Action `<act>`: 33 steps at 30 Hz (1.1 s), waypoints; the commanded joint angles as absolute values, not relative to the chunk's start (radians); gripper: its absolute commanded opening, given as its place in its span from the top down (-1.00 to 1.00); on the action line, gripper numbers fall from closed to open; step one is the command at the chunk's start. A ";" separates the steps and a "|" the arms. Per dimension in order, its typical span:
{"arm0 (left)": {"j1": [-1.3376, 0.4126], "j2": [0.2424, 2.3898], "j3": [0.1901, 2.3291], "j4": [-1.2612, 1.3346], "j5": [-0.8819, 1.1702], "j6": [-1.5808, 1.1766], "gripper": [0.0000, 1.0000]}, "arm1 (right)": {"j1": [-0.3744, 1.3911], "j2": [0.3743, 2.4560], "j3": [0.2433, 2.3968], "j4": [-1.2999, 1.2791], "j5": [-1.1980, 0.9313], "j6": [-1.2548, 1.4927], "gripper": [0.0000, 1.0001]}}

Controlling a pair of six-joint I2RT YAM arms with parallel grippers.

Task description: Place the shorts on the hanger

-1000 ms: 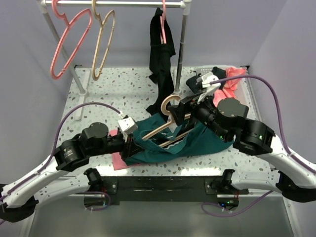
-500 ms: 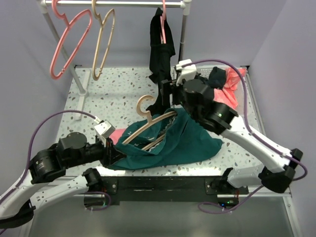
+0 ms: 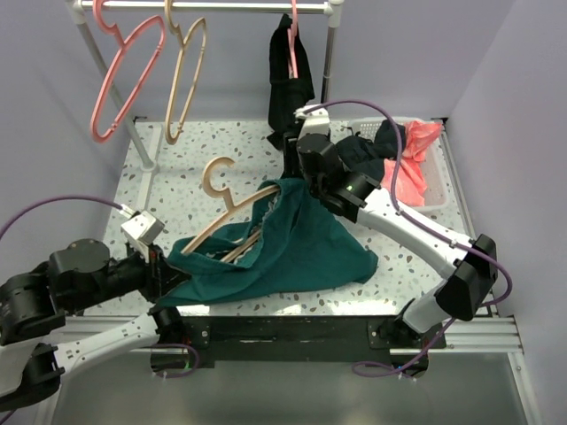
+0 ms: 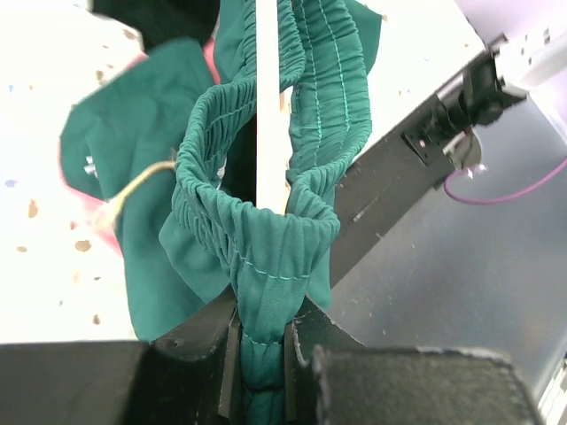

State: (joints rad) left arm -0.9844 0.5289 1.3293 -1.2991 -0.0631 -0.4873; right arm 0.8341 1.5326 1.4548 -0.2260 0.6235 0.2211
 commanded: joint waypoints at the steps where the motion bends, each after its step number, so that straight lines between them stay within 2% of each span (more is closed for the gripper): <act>1: -0.985 0.541 1.466 -1.318 -0.166 -0.471 1.00 | 0.782 1.480 1.411 -0.120 0.680 0.281 0.05; 2: -0.985 0.540 1.477 -1.318 -0.172 -0.469 1.00 | 0.778 1.480 1.407 -0.120 0.680 0.282 0.16; 9: -0.986 0.572 1.574 -1.319 -0.299 -0.440 1.00 | 0.761 1.503 1.413 -0.133 0.684 0.284 0.49; 20: -0.985 0.764 1.666 -1.316 -0.684 -0.425 1.00 | 0.749 1.494 1.388 -0.143 0.660 0.290 0.50; 33: -0.986 0.954 1.818 -1.273 -0.853 -0.373 1.00 | 0.713 1.462 1.319 -0.140 0.649 0.287 0.51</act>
